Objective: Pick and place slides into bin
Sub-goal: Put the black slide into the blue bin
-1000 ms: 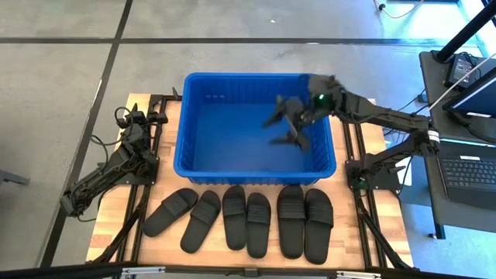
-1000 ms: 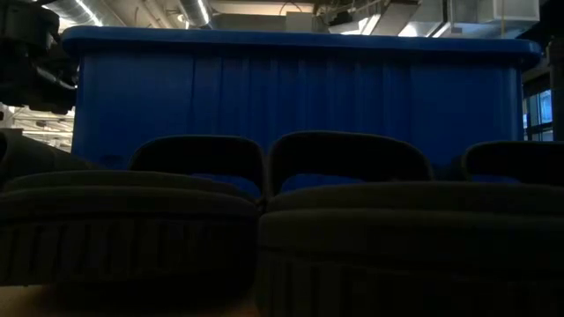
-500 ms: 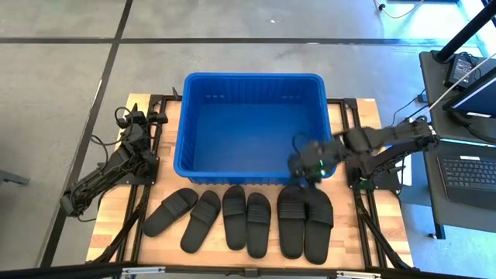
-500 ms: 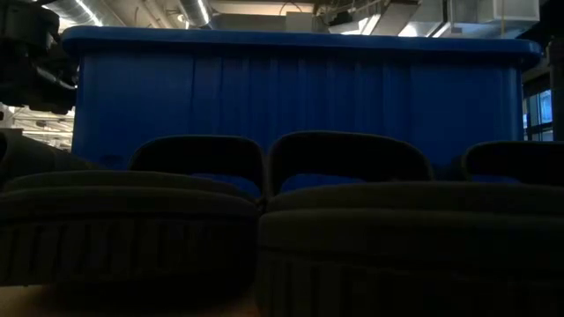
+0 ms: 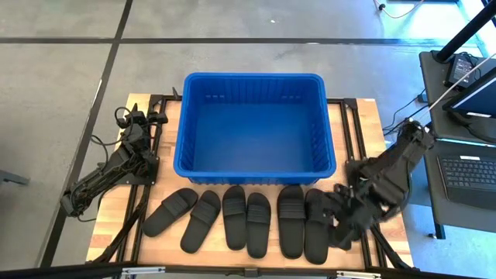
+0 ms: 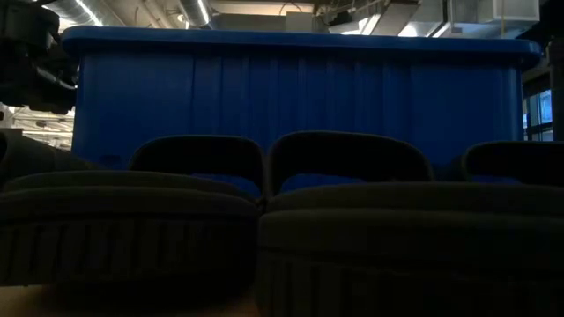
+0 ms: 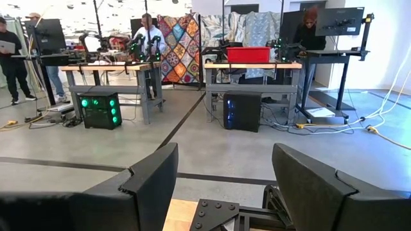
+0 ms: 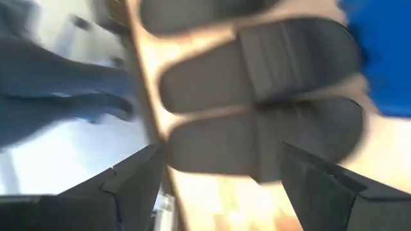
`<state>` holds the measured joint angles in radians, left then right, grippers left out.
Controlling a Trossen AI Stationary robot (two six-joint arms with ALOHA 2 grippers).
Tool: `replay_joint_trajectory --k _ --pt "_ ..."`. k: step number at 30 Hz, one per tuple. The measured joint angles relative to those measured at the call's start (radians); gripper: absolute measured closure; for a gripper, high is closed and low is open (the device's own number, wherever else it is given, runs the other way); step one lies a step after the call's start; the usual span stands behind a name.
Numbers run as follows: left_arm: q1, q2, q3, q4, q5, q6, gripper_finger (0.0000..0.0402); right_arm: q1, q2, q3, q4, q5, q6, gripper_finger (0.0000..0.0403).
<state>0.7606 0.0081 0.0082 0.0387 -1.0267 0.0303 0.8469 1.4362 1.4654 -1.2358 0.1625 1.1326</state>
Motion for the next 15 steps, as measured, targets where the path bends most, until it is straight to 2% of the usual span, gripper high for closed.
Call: replay_joint_trajectory --k 5,9,15 --pt "0.000 0.000 0.000 0.000 0.000 -0.001 0.0153 0.071 0.084 0.000 -0.128 0.028 0.036 0.0107" --pt "0.000 0.000 0.000 0.000 0.000 -0.001 0.0153 0.082 0.168 0.000 -0.203 0.029 0.031 0.0107" --pt "0.000 0.000 0.000 0.000 0.000 -0.001 0.0153 0.081 0.319 -0.001 -0.187 0.034 -0.105 0.0107"
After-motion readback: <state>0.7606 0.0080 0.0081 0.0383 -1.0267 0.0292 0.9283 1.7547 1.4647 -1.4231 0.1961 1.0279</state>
